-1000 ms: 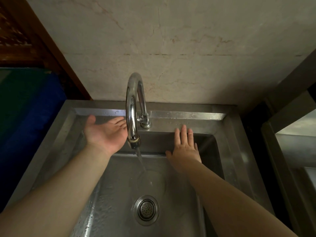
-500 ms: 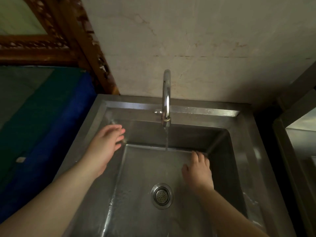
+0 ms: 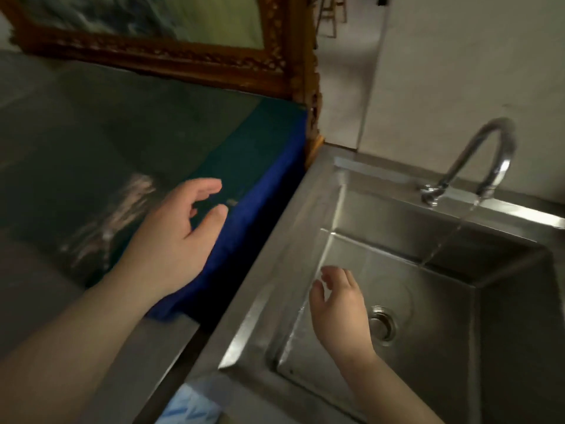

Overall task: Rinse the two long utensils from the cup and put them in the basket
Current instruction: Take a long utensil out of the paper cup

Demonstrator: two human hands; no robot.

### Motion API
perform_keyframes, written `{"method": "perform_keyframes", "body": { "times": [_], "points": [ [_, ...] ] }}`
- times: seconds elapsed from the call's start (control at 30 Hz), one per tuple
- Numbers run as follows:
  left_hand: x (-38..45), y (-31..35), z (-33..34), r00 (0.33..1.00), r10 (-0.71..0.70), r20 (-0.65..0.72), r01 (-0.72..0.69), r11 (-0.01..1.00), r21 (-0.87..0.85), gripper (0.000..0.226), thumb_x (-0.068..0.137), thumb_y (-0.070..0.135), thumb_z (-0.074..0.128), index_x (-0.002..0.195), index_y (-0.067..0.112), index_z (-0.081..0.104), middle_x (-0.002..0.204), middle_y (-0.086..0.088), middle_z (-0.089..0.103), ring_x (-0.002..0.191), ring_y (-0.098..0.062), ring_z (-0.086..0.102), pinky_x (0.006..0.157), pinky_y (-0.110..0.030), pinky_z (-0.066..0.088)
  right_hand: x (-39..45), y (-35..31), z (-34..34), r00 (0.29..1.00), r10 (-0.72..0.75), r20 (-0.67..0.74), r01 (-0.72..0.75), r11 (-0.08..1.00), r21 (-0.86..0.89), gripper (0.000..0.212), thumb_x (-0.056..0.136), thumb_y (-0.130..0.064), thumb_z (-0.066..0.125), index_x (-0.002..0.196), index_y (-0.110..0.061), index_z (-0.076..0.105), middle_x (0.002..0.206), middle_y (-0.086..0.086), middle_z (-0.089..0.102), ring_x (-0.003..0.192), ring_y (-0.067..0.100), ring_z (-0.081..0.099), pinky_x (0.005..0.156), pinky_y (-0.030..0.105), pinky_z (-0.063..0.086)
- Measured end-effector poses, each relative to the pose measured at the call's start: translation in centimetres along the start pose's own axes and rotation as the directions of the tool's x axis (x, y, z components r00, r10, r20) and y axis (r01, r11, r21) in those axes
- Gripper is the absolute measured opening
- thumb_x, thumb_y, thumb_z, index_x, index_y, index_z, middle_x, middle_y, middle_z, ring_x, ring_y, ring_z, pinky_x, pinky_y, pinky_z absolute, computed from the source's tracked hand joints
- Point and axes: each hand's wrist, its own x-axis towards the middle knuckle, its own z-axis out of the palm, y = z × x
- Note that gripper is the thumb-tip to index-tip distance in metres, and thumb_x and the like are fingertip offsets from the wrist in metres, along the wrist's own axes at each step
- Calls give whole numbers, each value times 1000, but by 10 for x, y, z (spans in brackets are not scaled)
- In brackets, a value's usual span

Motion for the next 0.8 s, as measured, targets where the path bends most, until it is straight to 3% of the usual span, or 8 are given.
{"method": "perform_keyframes", "body": {
  "times": [0.2,0.3,0.37,0.47,0.57,0.63,0.7,0.8],
  "points": [
    [-68,-74,-121,973,-92,-213,112,990,85,32,87,36,53,118,32,56,117,10,64,106,-5,60,93,-30,46,-49,-100,72,975,-146,166,123,982,140,21,90,-15,62,111,-15,66,80,2,71,74,20,65,73,34,51],
    [-99,-124,-153,936,-165,-310,199,977,82,26,89,26,59,114,33,57,107,14,66,87,8,58,81,-11,43,-68,-135,109,946,-193,261,152,974,169,14,91,-16,62,102,-16,69,75,1,73,73,20,66,69,28,47],
    [-117,-158,-160,919,-231,-321,274,957,95,28,88,22,60,115,30,58,102,14,67,74,2,58,70,-10,42,-75,-154,132,927,-225,300,176,967,183,8,90,-17,62,94,-17,70,73,0,72,66,17,64,62,22,44],
    [-135,-205,-155,903,-346,-254,383,917,110,31,88,25,60,119,25,58,99,12,63,73,-6,56,70,-24,41,-71,-178,166,907,-258,333,214,963,165,8,89,-20,62,88,-20,69,75,-1,73,68,16,65,64,23,46],
    [-140,-237,-143,887,-438,-147,456,880,131,42,87,28,63,128,23,54,104,10,57,72,0,51,73,-27,39,-50,-199,200,890,-169,424,95,977,190,11,91,-23,58,91,-21,69,83,1,73,78,23,69,75,38,57],
    [-141,-256,-133,873,-487,-33,487,863,137,55,85,33,65,136,24,47,123,4,55,97,-9,56,86,-28,41,-35,-211,223,883,-89,461,0,982,189,16,91,-26,59,101,-18,69,84,-3,72,73,19,71,74,38,60],
    [-142,-272,-123,873,-484,55,462,858,225,68,81,42,66,141,22,40,139,2,47,125,-16,45,102,-32,36,-24,-216,240,878,-43,477,-54,981,187,19,90,-27,63,106,-18,68,78,-8,70,60,8,69,66,30,59],
    [-140,-287,-114,880,-459,123,404,859,315,75,75,52,69,139,20,43,139,0,48,127,-20,44,102,-33,36,-20,-218,256,859,-12,511,-95,978,184,11,89,-27,63,95,-20,69,71,-9,68,47,0,64,64,31,59]
  ]
}}
